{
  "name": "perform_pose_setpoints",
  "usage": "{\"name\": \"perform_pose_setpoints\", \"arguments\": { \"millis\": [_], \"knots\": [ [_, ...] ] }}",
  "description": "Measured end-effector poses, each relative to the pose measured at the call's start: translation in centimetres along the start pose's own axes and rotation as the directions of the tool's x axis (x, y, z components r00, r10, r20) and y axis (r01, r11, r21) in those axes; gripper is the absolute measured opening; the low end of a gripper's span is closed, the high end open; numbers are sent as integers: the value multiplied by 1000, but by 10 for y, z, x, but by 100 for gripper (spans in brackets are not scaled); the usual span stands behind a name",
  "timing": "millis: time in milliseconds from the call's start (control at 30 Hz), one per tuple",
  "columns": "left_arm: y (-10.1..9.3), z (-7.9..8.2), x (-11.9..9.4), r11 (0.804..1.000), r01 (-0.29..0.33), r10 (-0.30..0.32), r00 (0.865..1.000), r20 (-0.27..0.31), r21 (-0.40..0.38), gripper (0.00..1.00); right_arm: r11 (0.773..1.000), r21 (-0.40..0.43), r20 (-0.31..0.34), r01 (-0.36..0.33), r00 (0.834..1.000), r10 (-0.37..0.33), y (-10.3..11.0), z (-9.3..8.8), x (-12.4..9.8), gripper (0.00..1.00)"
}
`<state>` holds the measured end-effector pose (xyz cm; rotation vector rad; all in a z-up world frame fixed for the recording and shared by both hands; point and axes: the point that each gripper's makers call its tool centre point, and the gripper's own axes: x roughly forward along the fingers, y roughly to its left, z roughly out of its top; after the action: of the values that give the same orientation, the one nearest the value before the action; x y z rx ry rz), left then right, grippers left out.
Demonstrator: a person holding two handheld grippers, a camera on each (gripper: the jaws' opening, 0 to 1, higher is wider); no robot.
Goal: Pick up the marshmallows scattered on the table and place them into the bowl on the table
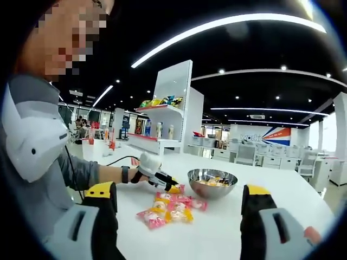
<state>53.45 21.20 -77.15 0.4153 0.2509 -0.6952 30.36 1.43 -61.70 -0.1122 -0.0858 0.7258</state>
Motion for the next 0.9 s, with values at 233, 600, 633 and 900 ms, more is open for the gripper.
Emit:
{"name": "perform_pose_setpoints", "arguments": {
  "millis": [233,600,633,900],
  "knots": [
    [3,14,-28,1000,20,-20,1000,11,16,22,1000,-3,1,-4,1000,4,0,0,1,89],
    [-7,70,-130,998,41,-46,993,109,49,22,1000,4,-1,-11,1000,11,-2,-4,5,89],
    [-9,73,-138,998,39,-44,993,112,54,22,1000,5,-2,-12,1000,12,-2,-4,6,89],
    [-29,94,-194,998,51,-55,983,175,32,22,1000,-4,-17,-18,1000,18,-2,-9,10,89]
  ]
}}
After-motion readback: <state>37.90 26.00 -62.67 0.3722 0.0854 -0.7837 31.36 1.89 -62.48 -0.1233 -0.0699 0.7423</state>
